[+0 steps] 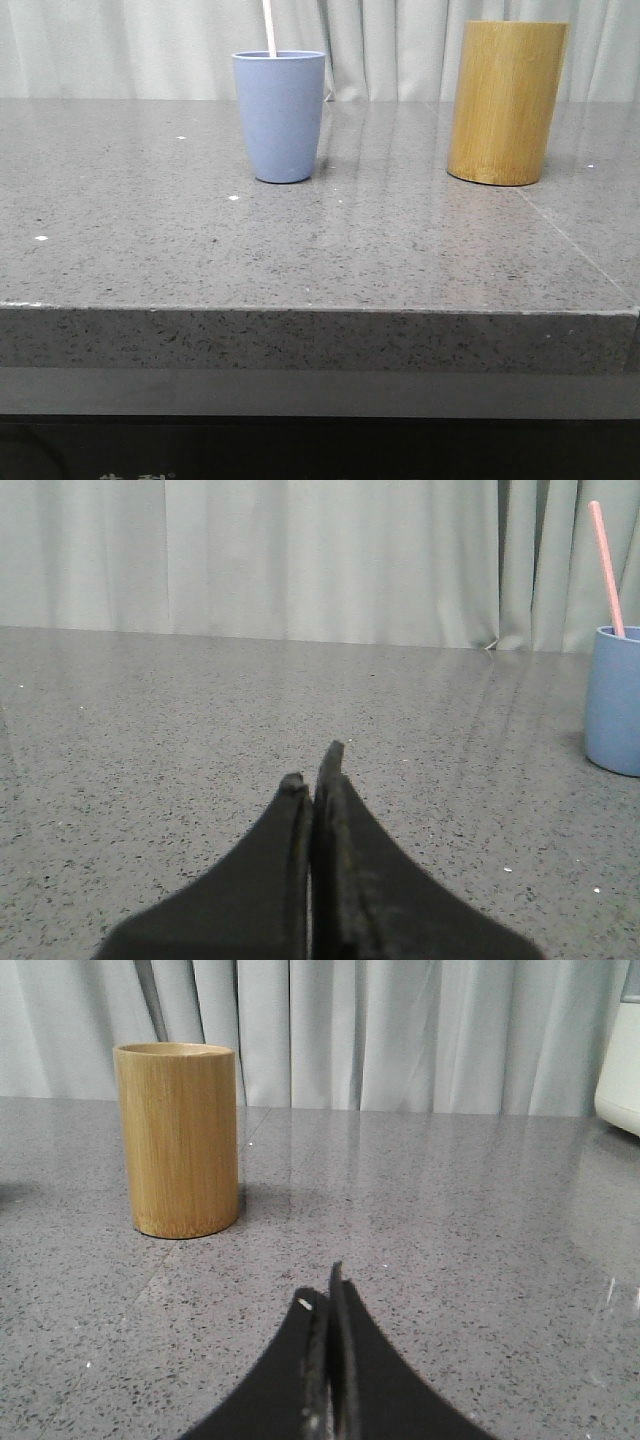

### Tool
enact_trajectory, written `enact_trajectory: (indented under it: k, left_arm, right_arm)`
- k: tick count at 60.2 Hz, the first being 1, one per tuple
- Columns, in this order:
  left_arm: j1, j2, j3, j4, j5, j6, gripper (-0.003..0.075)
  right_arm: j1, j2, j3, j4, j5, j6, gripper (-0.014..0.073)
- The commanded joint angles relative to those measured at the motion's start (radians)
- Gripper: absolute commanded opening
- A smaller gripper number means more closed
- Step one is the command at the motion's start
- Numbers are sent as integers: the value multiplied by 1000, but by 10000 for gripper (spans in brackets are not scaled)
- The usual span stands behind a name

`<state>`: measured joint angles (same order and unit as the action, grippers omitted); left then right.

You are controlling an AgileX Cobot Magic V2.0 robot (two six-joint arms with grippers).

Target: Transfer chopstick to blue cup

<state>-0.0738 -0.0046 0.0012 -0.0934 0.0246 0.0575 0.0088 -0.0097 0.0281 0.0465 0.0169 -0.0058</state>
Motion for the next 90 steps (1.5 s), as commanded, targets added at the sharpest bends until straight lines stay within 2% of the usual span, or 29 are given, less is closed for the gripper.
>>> enact_trajectory:
  k: [1,29,90]
  left_arm:
    - [1,-25,9,0,-88,-9,-19]
    - [1,-25,9,0,-88,-9,-19]
    - [1,-25,9,0,-88,-9,-19]
  right_arm:
    - [-7,-22,-5,-16,-71,6,-68]
    - [-7,-22,-5,-15,-30,57,-68]
    - [-39,-22,-5,-23,-28,57,-68]
